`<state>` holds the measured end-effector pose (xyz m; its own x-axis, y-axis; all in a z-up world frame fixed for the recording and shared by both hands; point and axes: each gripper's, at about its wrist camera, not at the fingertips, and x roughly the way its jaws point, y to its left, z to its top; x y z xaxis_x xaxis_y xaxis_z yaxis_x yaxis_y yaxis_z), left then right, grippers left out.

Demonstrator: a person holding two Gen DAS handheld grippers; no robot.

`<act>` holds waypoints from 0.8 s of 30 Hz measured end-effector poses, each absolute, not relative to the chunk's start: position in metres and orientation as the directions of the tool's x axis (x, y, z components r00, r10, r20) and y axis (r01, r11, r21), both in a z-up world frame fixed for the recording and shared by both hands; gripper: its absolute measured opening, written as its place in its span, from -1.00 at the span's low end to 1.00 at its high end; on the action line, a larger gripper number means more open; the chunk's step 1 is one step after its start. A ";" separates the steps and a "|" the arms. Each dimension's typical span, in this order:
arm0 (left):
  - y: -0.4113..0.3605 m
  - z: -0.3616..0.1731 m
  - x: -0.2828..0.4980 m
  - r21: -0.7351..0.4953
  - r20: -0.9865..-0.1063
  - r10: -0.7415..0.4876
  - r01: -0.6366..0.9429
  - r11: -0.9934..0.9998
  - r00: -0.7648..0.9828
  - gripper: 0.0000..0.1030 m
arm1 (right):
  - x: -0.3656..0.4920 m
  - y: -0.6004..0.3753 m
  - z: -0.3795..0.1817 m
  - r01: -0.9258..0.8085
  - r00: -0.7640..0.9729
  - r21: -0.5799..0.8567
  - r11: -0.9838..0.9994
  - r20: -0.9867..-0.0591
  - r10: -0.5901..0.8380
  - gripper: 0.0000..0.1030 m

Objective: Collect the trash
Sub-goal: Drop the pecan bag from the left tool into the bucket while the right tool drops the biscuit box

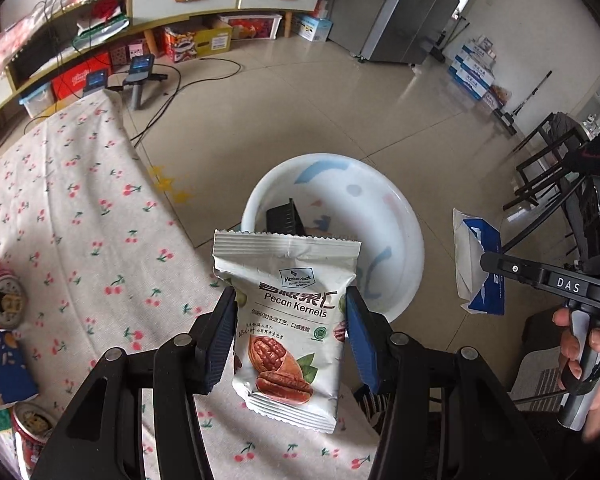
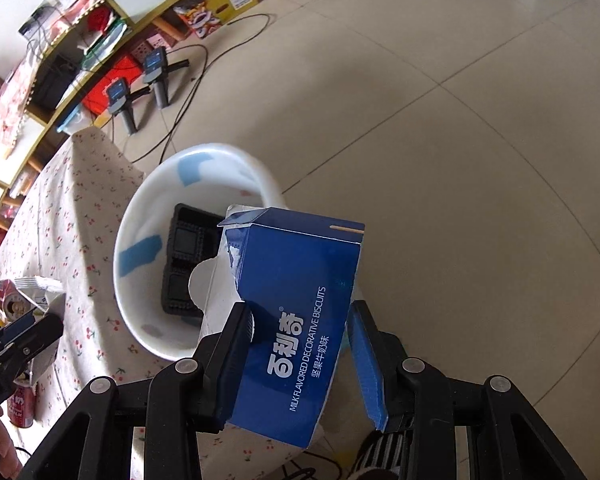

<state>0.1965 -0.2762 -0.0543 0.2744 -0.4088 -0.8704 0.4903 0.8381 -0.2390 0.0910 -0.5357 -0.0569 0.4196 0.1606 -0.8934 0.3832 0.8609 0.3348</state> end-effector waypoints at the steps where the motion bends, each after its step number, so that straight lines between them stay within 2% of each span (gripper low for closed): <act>1: -0.283 -0.057 0.199 -0.242 -0.869 -0.413 0.495 0.834 0.271 0.07 | 0.090 -0.540 -0.057 0.390 0.421 0.337 0.857 -0.893 0.159 -0.15; 8: -0.312 -0.074 0.220 -0.245 -0.858 -0.429 0.510 0.825 0.283 0.10 | 0.086 -0.554 -0.056 0.417 0.433 0.341 0.843 -0.889 0.146 -0.15; 18: -0.308 -0.068 0.223 -0.186 -0.867 -0.387 0.518 0.835 0.312 0.61 | 0.092 -0.549 -0.057 0.409 0.424 0.321 0.854 -0.896 0.133 -0.15; 24: -0.282 -0.055 0.224 -0.236 -0.854 -0.412 0.469 0.851 0.319 0.63 | 0.101 -0.536 -0.057 0.394 0.418 0.322 0.861 -0.897 0.144 -0.15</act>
